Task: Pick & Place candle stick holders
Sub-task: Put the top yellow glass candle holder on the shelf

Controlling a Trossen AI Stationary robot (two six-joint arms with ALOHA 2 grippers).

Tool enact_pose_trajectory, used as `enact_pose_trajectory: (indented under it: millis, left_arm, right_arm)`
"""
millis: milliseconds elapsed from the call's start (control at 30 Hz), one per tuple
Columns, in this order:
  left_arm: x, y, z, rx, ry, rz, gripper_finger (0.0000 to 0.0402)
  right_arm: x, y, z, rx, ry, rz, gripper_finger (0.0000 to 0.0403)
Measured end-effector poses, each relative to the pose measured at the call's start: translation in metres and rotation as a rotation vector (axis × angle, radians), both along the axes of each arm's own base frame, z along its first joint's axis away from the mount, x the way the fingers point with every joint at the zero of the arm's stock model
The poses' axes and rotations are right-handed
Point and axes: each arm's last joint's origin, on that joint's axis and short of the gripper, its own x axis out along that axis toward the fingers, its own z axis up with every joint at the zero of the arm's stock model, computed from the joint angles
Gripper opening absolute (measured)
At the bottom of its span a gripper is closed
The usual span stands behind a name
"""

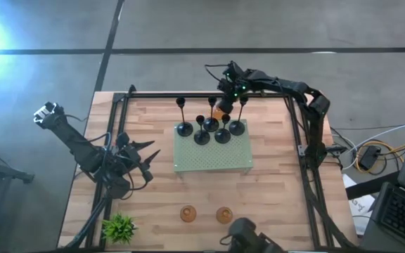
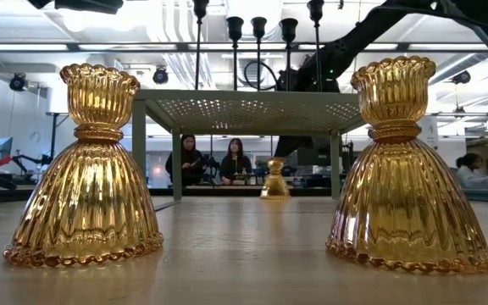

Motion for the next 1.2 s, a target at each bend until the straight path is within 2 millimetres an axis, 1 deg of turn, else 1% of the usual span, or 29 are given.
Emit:
enact_pose_trajectory:
  millis: [167, 333, 533, 733, 833, 967, 1200]
  left_arm:
    - [0.0, 0.0, 0.0, 0.0, 0.0, 0.0, 0.0177]
    - [0.0, 0.0, 0.0, 0.0, 0.0, 0.0, 0.0177]
    - [0.0, 0.0, 0.0, 0.0, 0.0, 0.001, 0.0177]
    - [0.0, 0.0, 0.0, 0.0, 0.0, 0.001, 0.0177]
    - [0.0, 0.0, 0.0, 0.0, 0.0, 0.001, 0.0177]
    - [0.0, 0.0, 0.0, 0.001, 0.0, 0.0, 0.0177]
    - [0.0, 0.0, 0.0, 0.0, 0.0, 0.0, 0.0177]
  right_arm:
    - [-0.012, -0.002, 0.001, 0.02, 0.042, -0.004, 0.0008]
    - [-0.024, -0.004, -0.002, 0.058, 0.085, -0.01, 0.0008]
    - [-0.031, -0.004, -0.009, 0.077, 0.103, -0.014, 0.0008]
    - [-0.039, -0.007, -0.006, 0.08, 0.102, -0.033, 0.0008]
    - [-0.048, -0.007, -0.001, 0.078, 0.104, -0.058, 0.0008]
    - [-0.066, -0.005, 0.003, 0.076, 0.108, -0.103, 0.0008]
    - [-0.105, 0.008, -0.001, 0.083, 0.082, -0.21, 0.0008]
